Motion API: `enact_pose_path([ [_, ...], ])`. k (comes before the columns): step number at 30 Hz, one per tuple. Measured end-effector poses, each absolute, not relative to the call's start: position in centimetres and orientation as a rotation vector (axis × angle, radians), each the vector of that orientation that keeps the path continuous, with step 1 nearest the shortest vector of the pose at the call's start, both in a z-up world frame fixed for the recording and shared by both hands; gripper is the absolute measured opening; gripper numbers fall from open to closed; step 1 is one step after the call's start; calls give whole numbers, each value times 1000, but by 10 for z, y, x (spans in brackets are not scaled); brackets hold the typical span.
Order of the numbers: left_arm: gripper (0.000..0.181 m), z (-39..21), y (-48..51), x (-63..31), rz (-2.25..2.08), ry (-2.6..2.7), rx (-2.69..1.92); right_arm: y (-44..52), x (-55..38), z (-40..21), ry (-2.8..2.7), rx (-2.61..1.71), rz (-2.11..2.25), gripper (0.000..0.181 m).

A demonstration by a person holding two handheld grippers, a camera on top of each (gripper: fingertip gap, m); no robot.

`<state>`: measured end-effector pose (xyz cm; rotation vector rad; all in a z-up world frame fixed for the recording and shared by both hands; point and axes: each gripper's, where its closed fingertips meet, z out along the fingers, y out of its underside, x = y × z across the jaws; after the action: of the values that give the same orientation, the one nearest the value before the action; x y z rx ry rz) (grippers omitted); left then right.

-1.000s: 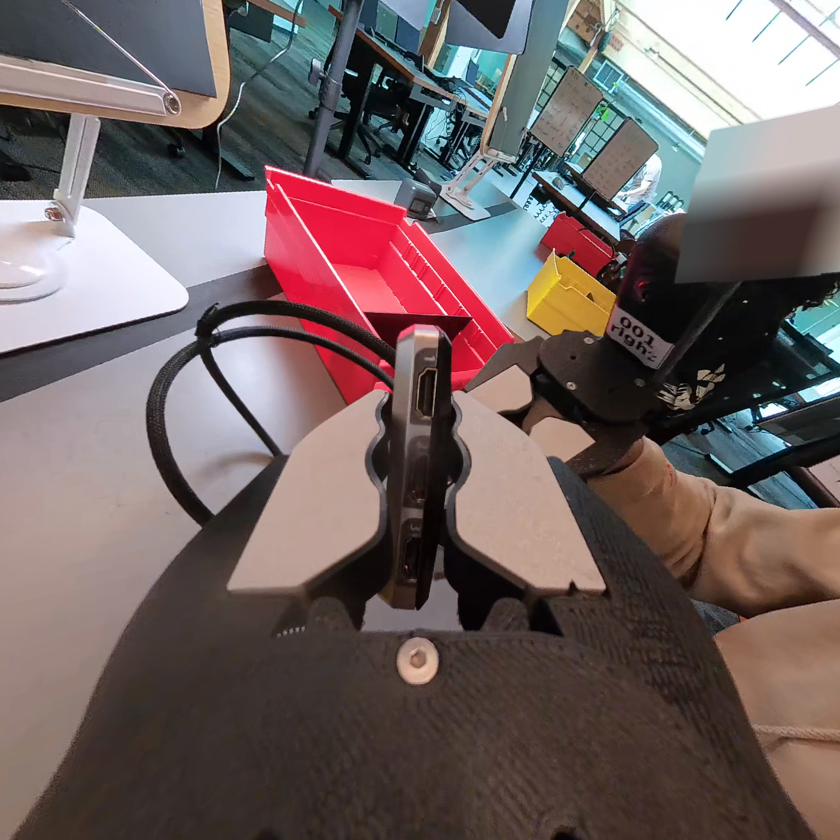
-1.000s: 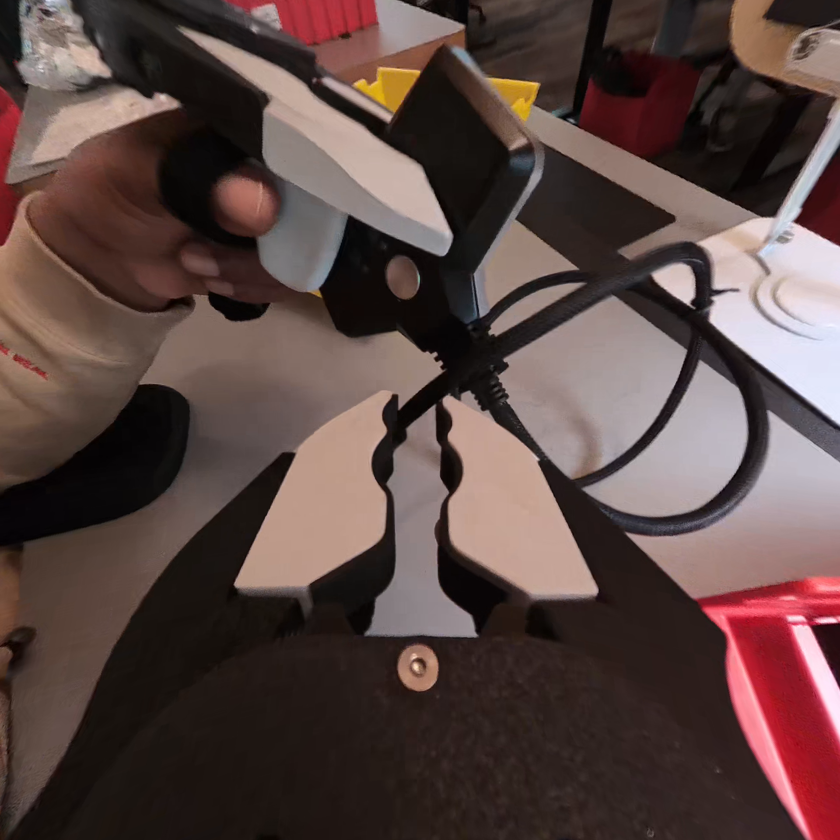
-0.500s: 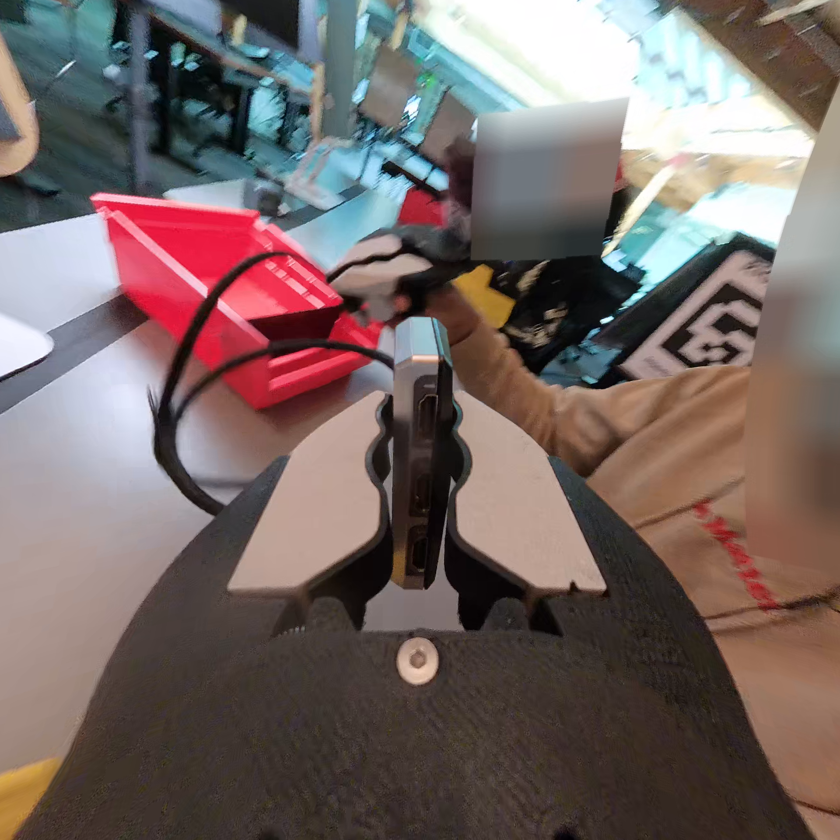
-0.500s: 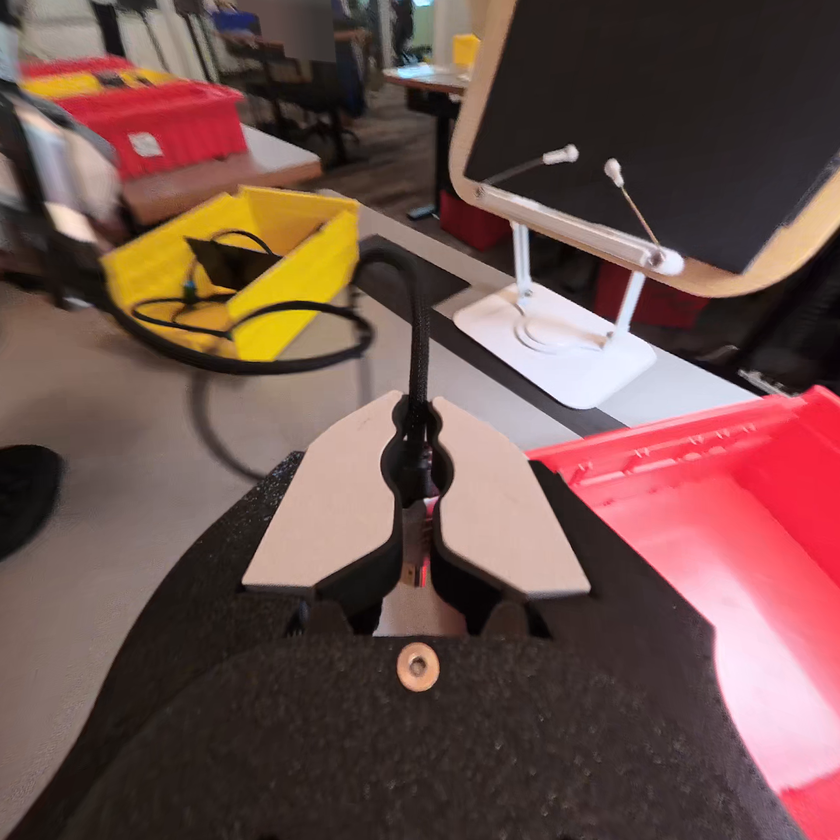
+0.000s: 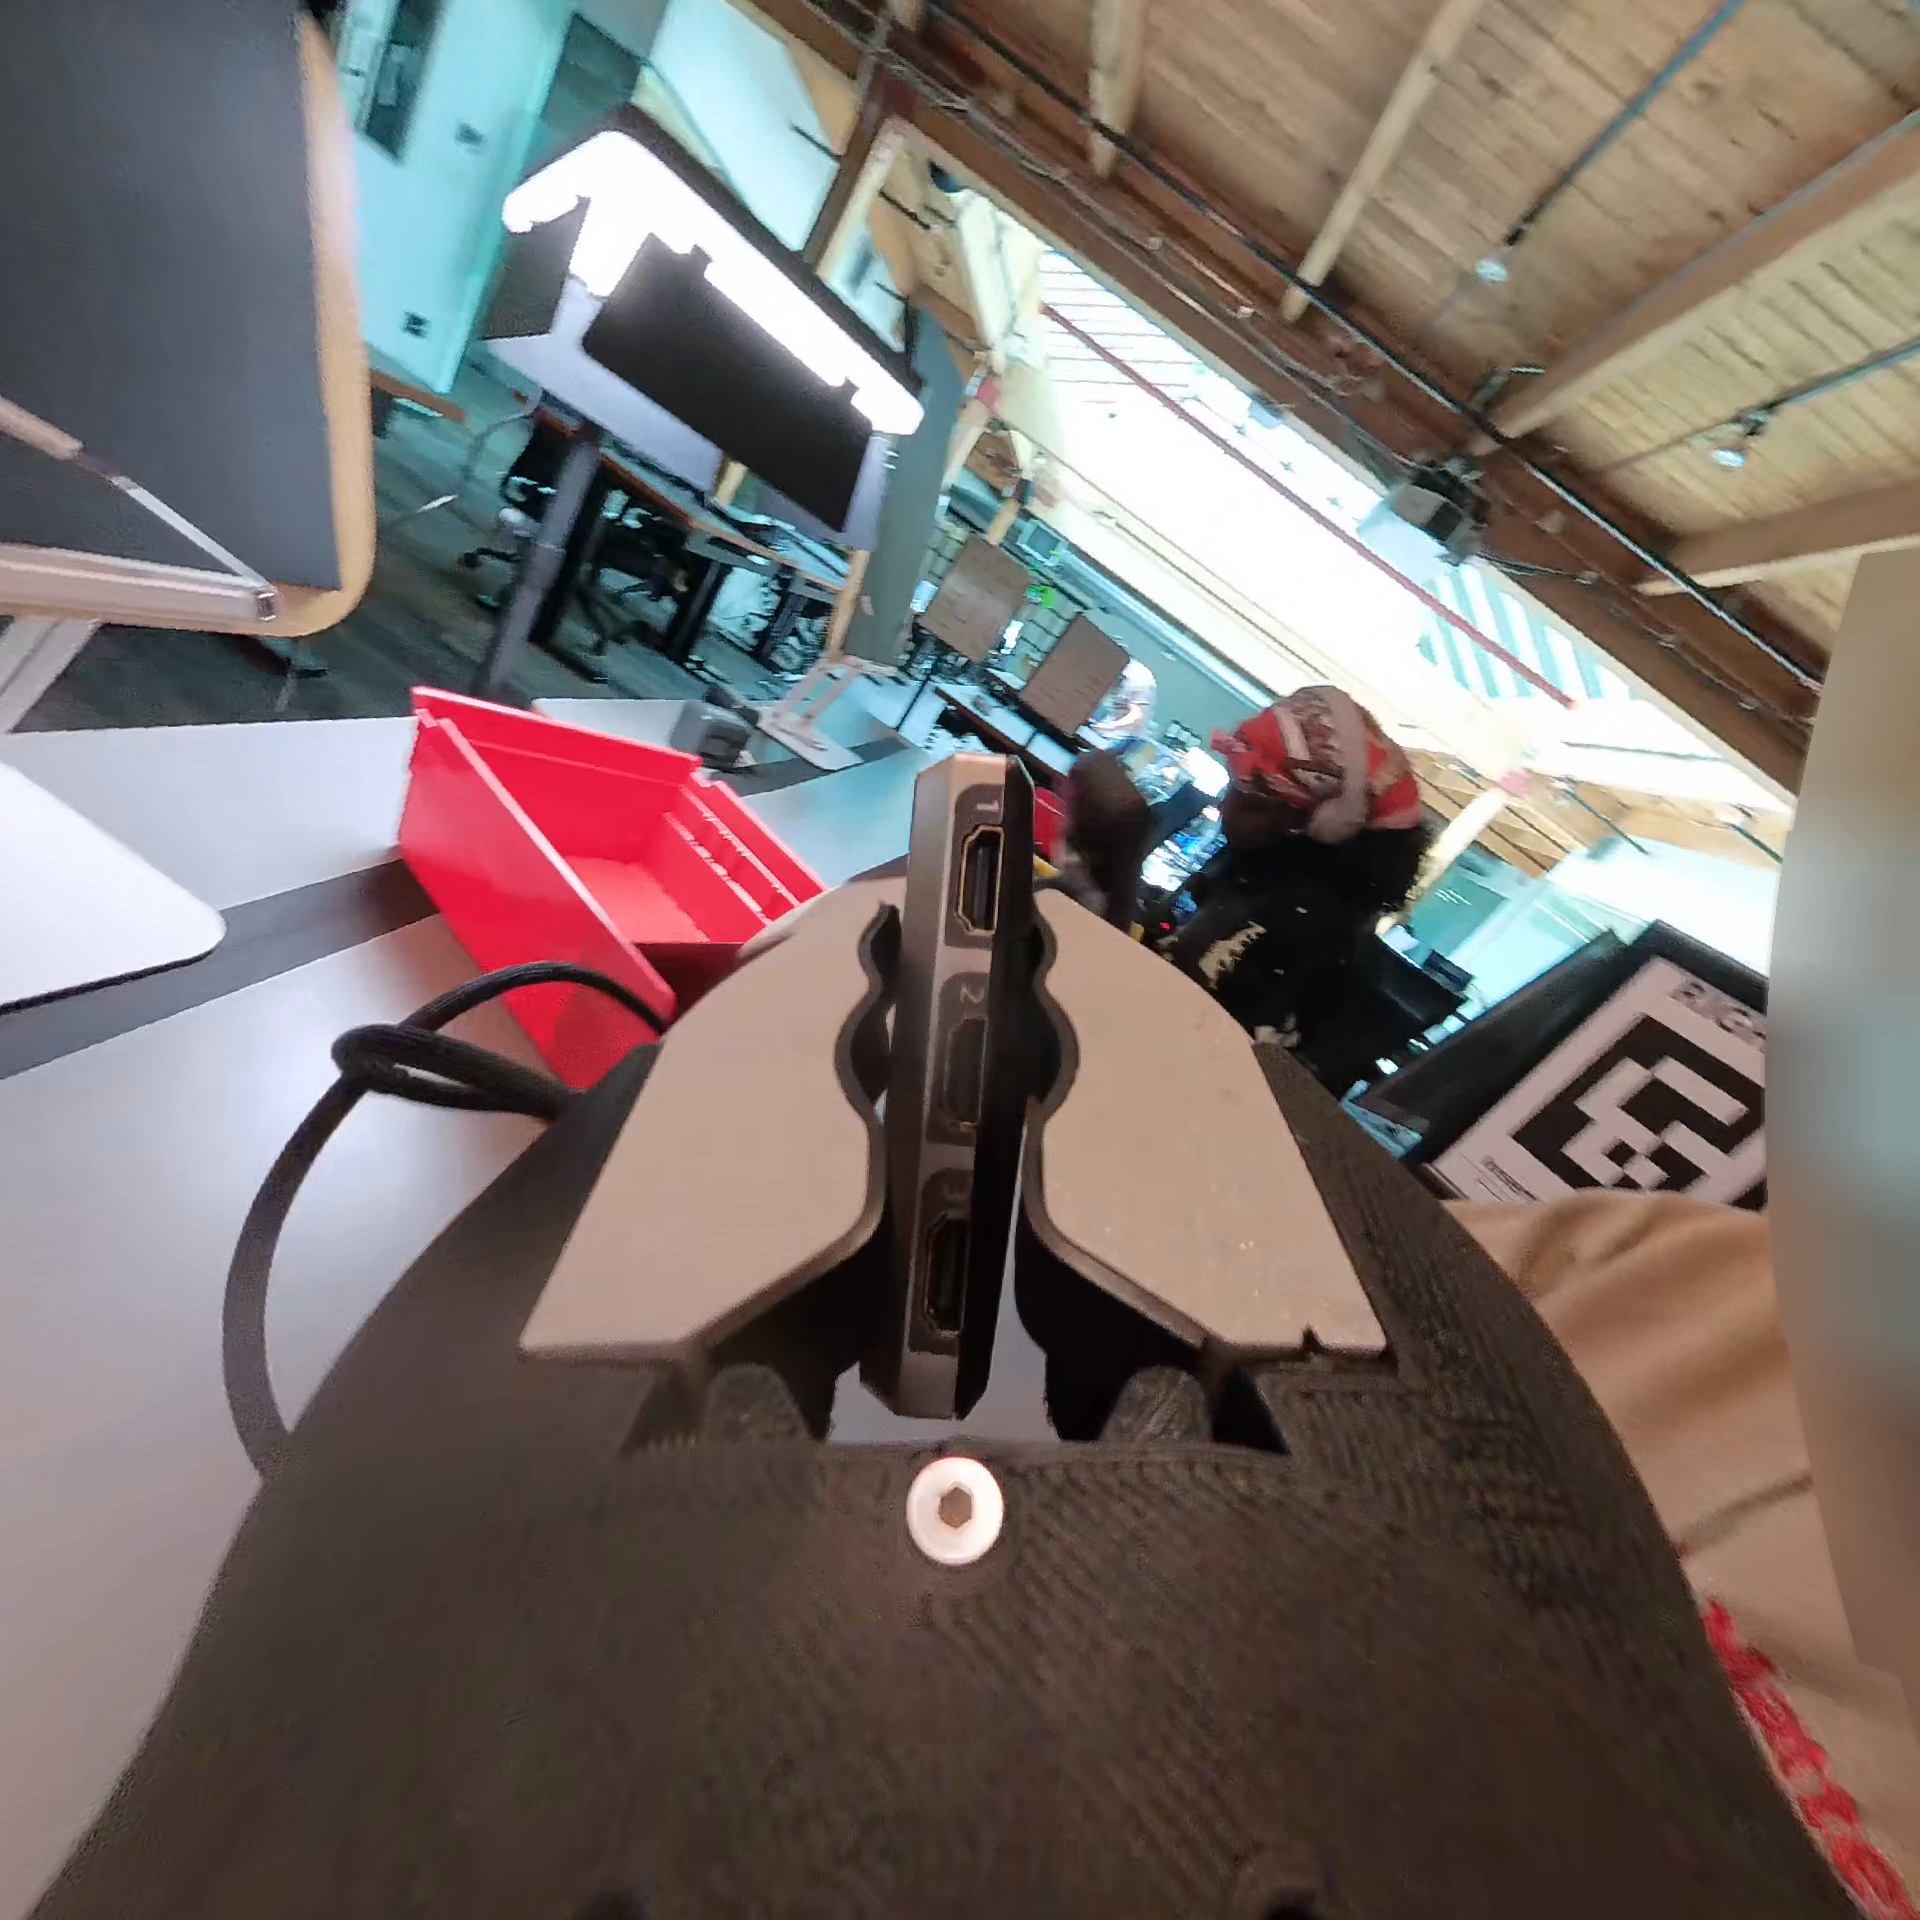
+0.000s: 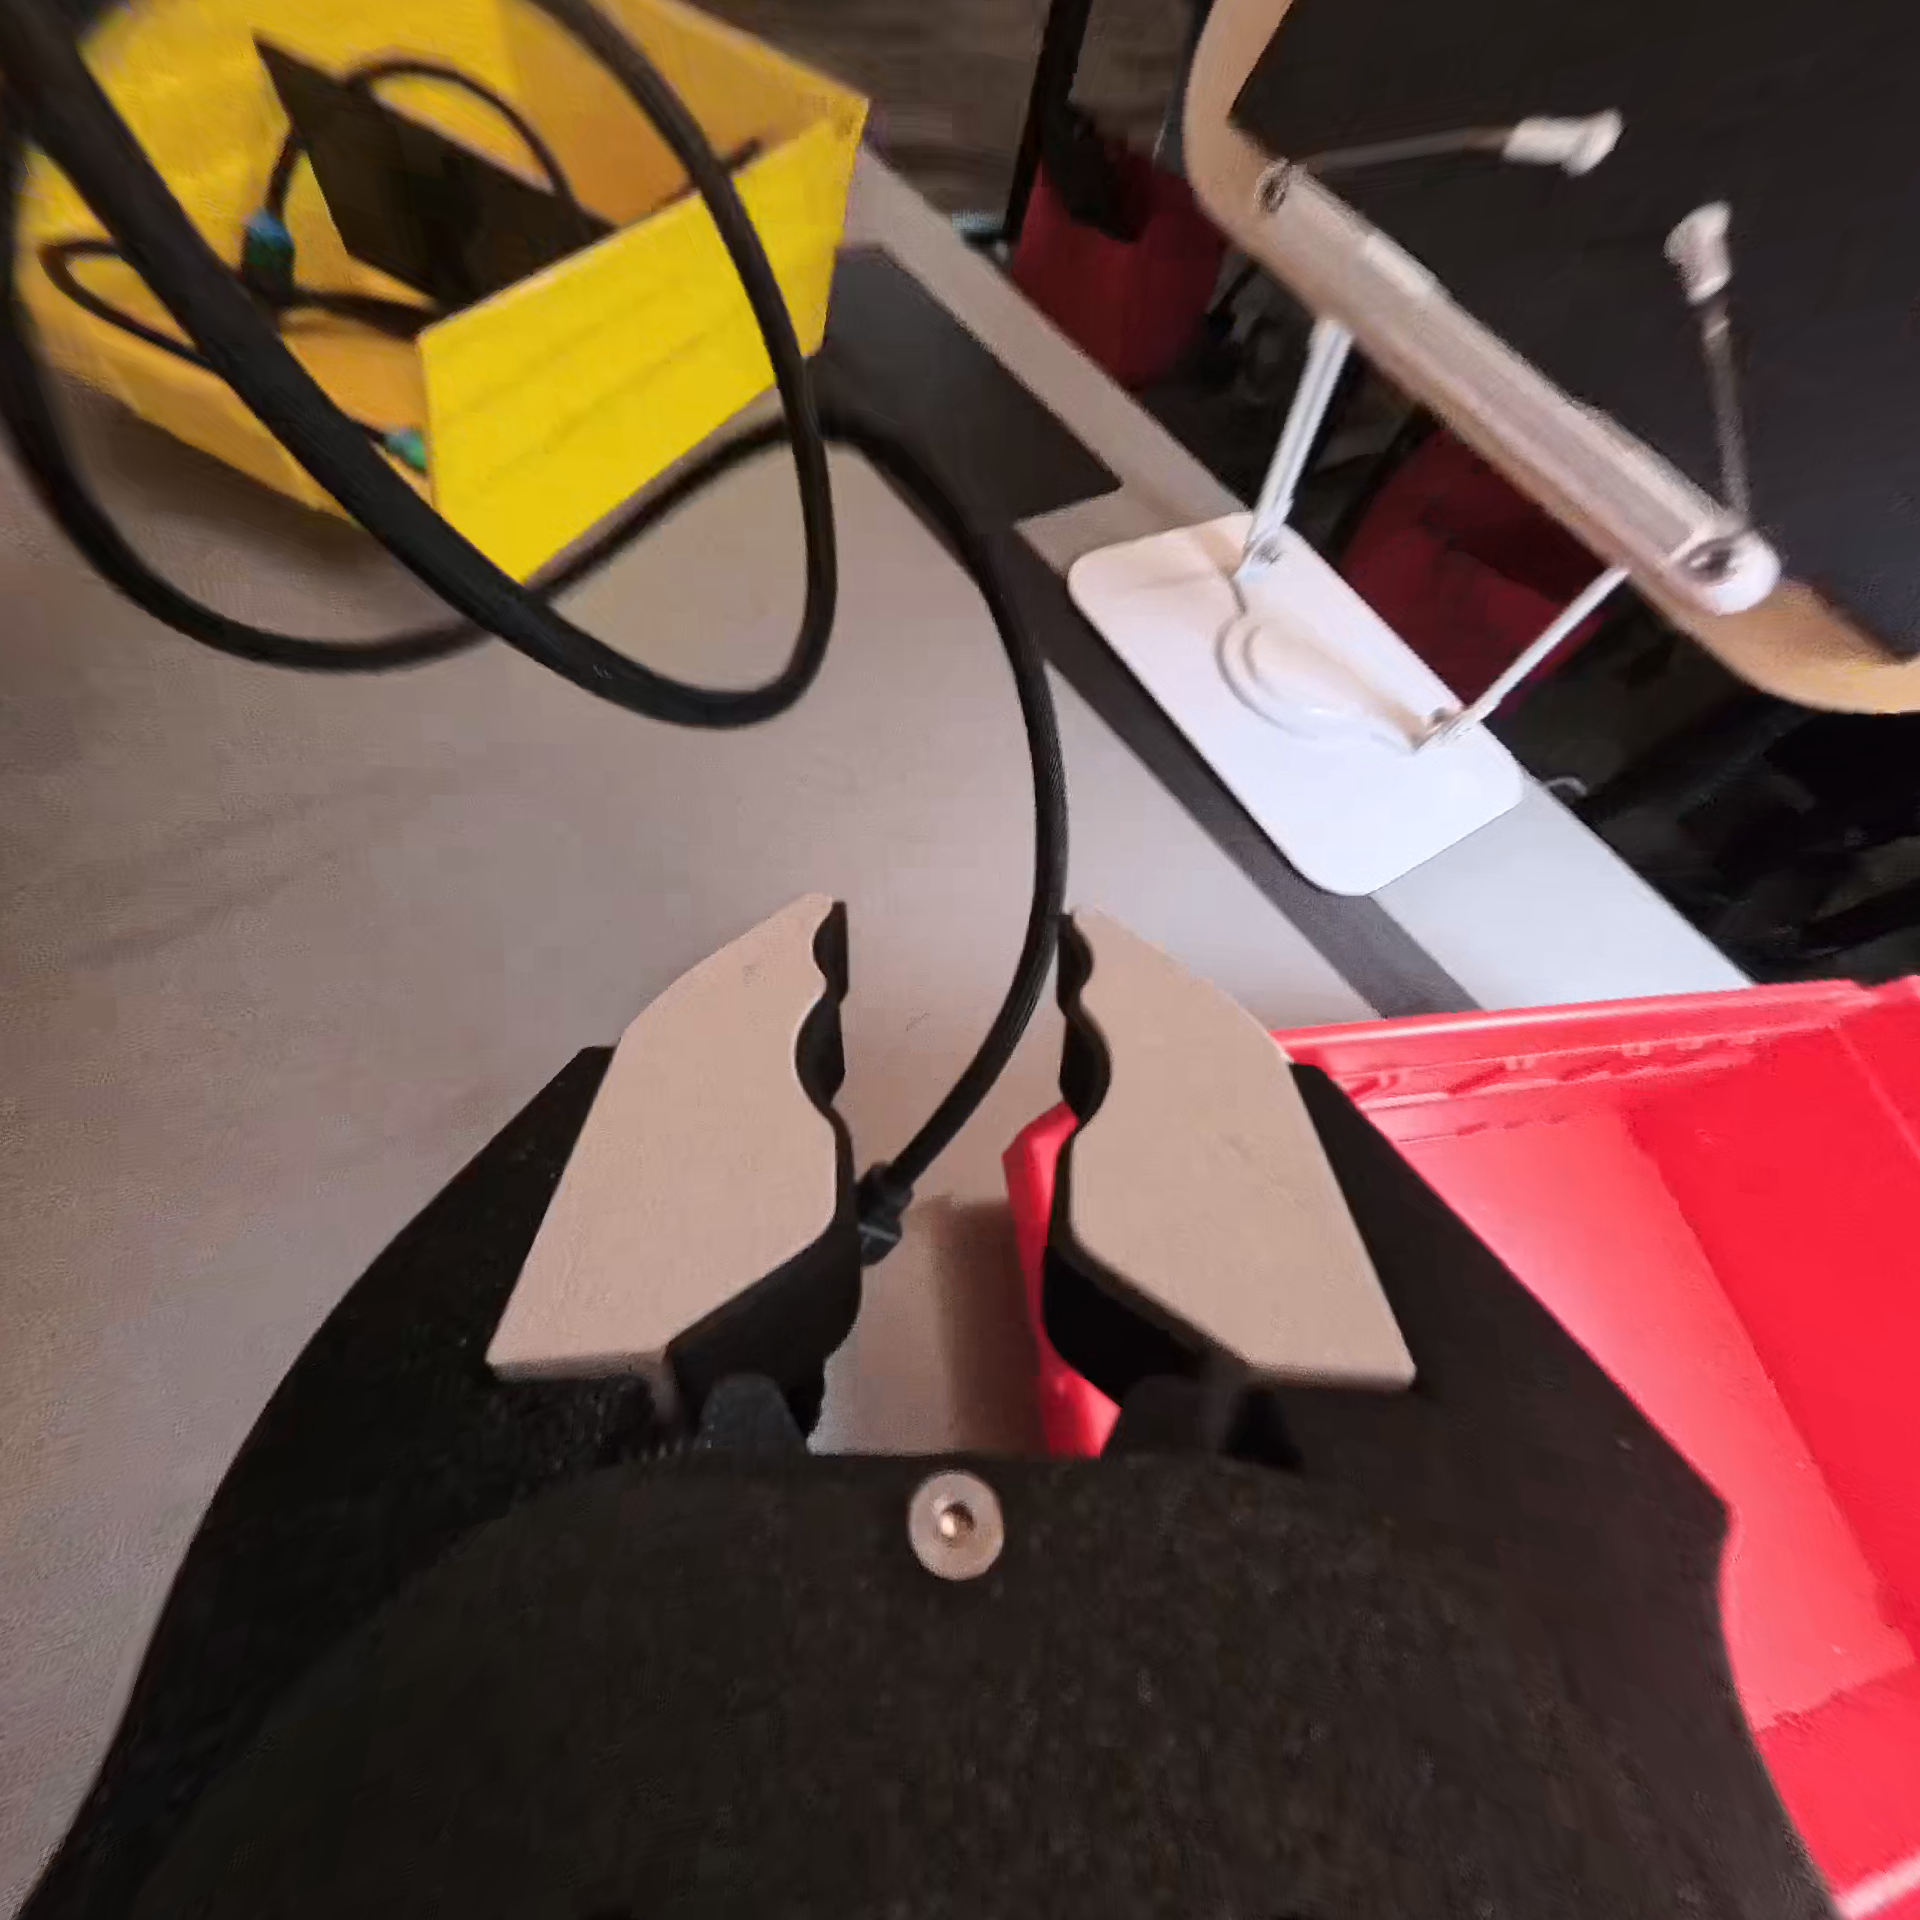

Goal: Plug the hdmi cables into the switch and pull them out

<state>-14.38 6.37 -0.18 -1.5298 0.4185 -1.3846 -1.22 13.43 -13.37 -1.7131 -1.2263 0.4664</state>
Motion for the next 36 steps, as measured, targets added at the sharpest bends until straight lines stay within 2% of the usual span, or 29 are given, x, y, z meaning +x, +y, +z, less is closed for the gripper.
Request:
enact_pose_path([
  [4,22,-25,85,-132,-1358,300,-1612,118,-6,-72,-1109,-1511,548,38],
  [6,22,-38,94,-122,-1361,242,-1643,101,-20,-62,-1147,-1435,529,39],
  [11,23,-61,101,-93,-1463,133,-1670,98,-58,-106,-1352,-1324,9,51],
  [12,23,-64,100,-86,-1491,133,-1676,103,-59,-113,-1367,-1276,-122,46],
  [14,23,-68,98,-78,-1515,136,-1684,103,-62,-116,-1384,-1164,-229,22],
  [15,23,-67,98,-77,-1520,142,-1682,102,-62,-117,-1392,-1161,-211,22],
  [19,47,-44,71,-75,-1683,422,-1572,87,-56,-113,-1459,-1258,154,21],
  [21,40,-38,50,-80,-1606,678,-1500,73,-48,-113,-1526,-1309,405,21],
  [26,45,-45,30,-83,-1079,1026,-1449,36,-26,-120,-1675,-1356,930,21],
  [29,55,-59,23,-72,-800,1203,-1432,7,-23,-129,-1804,-1342,1154,21],
  [32,66,-80,8,-56,-696,1389,-1421,-17,-22,-140,-1923,-1332,1310,21],
  [36,54,-103,-6,-42,-648,1550,-1434,-36,-20,-140,-1963,-1277,1518,21],
])
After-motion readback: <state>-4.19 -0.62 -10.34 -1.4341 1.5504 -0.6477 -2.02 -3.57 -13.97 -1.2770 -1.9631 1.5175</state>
